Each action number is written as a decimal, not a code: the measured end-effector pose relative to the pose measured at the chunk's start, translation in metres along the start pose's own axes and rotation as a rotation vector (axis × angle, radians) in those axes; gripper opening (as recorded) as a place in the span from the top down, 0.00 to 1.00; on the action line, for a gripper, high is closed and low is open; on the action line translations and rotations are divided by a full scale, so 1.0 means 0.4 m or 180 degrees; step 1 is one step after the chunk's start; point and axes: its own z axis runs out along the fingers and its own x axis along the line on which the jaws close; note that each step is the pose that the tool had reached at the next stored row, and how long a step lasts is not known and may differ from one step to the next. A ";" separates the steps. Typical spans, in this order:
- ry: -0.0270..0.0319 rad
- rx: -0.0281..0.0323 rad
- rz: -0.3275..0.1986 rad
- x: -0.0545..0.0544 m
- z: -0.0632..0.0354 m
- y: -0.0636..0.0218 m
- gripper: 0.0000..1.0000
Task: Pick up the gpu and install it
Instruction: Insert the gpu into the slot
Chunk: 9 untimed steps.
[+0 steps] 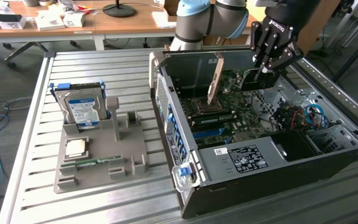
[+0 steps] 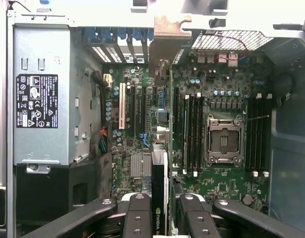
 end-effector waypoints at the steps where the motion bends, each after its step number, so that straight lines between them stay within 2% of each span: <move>1: -0.0003 0.0001 0.0000 0.000 0.003 0.000 0.74; 4: -0.0010 0.0000 0.0000 0.000 0.014 0.000 0.74; 9: -0.0010 0.0000 0.0010 -0.002 0.036 0.000 0.74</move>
